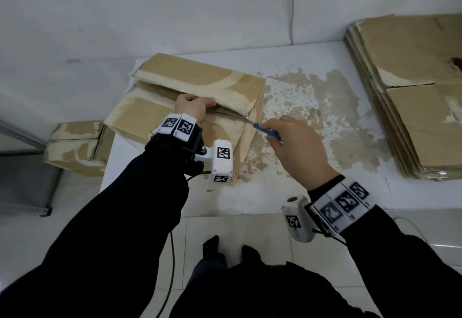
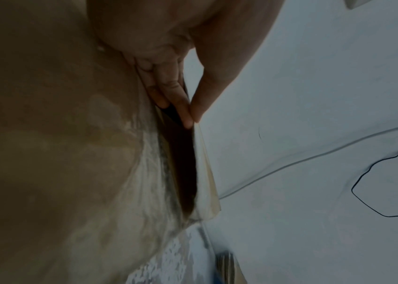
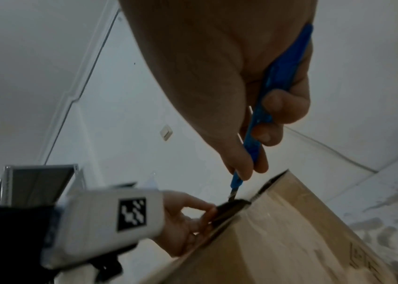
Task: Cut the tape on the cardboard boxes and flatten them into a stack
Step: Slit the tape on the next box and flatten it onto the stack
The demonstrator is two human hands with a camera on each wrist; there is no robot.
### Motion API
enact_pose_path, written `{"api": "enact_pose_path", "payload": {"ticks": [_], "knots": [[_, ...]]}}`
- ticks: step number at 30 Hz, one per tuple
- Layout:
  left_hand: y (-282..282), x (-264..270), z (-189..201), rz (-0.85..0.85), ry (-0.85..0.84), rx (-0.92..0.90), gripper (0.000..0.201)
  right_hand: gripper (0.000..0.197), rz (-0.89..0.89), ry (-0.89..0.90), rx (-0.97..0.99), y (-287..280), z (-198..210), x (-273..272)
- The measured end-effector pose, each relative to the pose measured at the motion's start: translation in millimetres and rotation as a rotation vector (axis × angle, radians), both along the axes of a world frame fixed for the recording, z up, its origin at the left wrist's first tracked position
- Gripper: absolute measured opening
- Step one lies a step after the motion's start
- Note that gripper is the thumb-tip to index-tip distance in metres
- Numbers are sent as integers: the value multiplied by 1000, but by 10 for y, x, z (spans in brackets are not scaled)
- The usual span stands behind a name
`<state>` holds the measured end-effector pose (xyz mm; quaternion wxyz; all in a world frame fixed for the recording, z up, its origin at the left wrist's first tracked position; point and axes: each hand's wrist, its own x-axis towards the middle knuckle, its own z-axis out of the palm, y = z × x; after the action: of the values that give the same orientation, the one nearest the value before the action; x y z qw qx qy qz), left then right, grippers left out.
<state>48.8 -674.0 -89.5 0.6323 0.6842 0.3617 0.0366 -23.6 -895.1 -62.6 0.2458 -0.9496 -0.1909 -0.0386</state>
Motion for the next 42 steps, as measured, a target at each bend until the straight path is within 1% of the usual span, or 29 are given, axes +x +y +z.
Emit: {"api": "enact_pose_path", "payload": {"ticks": [3,6,8,10,12,13,14,15,16,17,18,19,20,21,22,23,25,27,29,31,32,33,34,35,37,38,39,41,42], "knots": [[13,0,-28,-1,-6,-3,35,22,-1,38,-86,141,-148,131],[23,6,-5,-12,-46,-20,36,27,-101,-9,-152,210,-277,306],[32,16,16,-45,-94,-64,37,28,-184,-40,-103,138,-290,468],[54,10,38,-89,-99,-24,39,22,-220,-23,31,-43,-326,593],[79,19,75,-134,-97,29,44,19,-248,44,150,-294,-483,597],[99,27,108,-171,-89,96,55,19,-275,104,155,-405,-617,549],[129,40,144,-244,-50,240,72,21,-309,180,132,-497,-796,492],[165,46,193,-359,32,452,84,22,-349,270,101,-570,-1010,433],[202,38,243,-475,143,708,87,23,-389,372,78,-623,-1204,367],[251,19,277,-582,249,943,82,24,-422,460,70,-652,-1366,313],[297,-12,324,-684,312,1108,75,25,-437,515,65,-658,-1466,272],[332,-57,374,-767,338,1205,69,26,-431,529,48,-639,-1505,255],[381,-96,384,-831,333,1259,63,28,-406,496,24,-587,-1483,249],[442,-137,383,-862,285,1286,55,29,-358,409,15,-509,-1413,259],[503,-173,380,-866,203,1310,47,30,-282,295,65,-386,-1285,274],[552,-209,407,-849,109,1337,41,28,-180,181,164,-227,-1117,282],[610,-265,580,-795,-25,1361,30,20,26,32,313,130,-813,300],[664,-351,847,-813,4,1337,25,19,113,-41,301,384,-677,341],[779,-490,1097,-905,118,1286,29,21,134,-146,208,457,-652,387],[910,-681,1280,-985,215,1137,28,24,202,-235,128,440,-643,422],[962,-790,1328,-1017,270,1050,22,25,248,-258,109,434,-622,440],[1023,-891,1313,-1066,337,996,16,27,300,-270,107,442,-596,457],[1057,-985,1264,-1124,408,980,20,29,350,-265,102,454,-561,463],[1087,-1068,1172,-1190,466,1014,34,33,399,-244,97,461,-546,478],[1133,-1170,904,-1291,516,1207,63,45,440,-139,48,467,-464,516],[1151,-1184,770,-1323,505,1309,68,50,420,-74,19,472,-386,550],[1174,-1180,645,-1350,466,1389,68,52,389,-11,20,476,-307,637],[1206,-1135,456,-1420,334,1524,59,57,305,86,61,539,-80,876],[1207,-1095,395,-1479,251,1597,56,62,264,146,46,586,27,1044]]}}
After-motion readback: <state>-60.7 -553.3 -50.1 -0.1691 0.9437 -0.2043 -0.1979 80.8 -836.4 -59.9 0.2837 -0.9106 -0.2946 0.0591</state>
